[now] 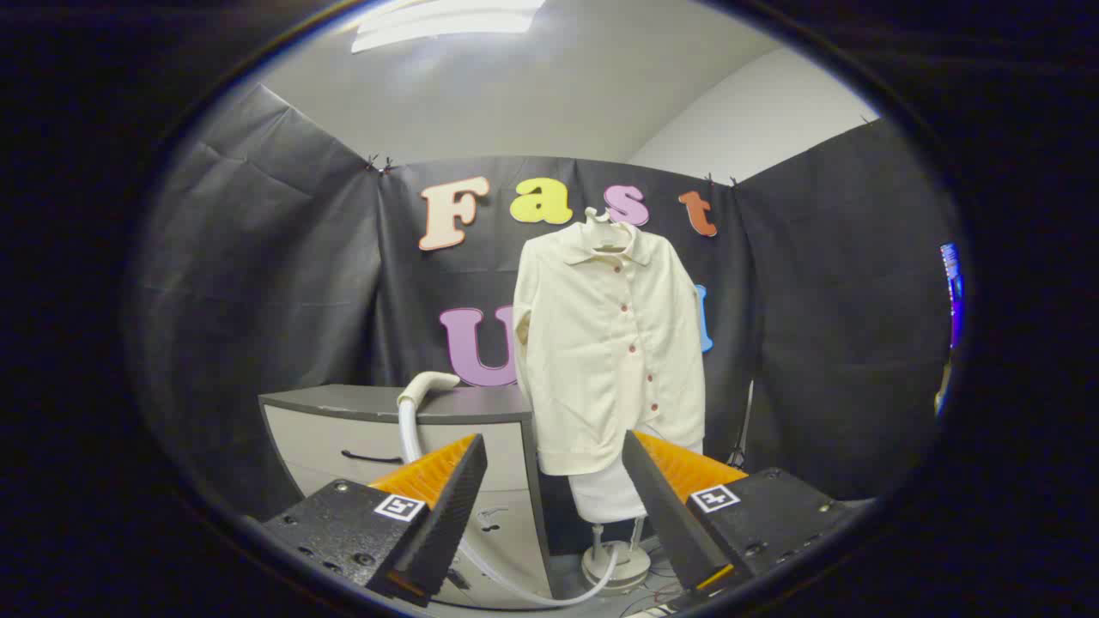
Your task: Iron the clothes twice with a garment steamer, once on the left side and once on the right side.
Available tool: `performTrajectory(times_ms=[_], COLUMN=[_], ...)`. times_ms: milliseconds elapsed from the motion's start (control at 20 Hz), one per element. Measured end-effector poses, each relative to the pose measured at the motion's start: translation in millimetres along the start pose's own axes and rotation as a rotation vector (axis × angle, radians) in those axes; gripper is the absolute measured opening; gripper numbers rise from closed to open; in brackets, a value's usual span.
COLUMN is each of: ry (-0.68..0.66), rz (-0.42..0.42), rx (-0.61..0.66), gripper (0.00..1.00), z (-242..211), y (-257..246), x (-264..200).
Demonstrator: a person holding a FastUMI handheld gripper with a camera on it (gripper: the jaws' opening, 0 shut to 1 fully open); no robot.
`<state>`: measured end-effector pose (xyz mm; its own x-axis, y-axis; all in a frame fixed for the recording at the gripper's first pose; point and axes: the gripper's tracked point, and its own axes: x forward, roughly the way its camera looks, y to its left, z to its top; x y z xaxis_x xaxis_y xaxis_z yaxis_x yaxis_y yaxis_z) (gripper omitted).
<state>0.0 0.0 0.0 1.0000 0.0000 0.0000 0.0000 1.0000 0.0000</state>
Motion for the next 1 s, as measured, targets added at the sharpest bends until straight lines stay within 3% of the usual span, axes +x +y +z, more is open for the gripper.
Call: performTrajectory(times_ms=[550,1000], ry=[0.008,0.042], rz=[-0.025,0.008], rx=[0.013,-0.013], gripper=[0.96,0.97], z=[2.1,1.3], y=[-1.6,23.0], x=[17.2,50.8])
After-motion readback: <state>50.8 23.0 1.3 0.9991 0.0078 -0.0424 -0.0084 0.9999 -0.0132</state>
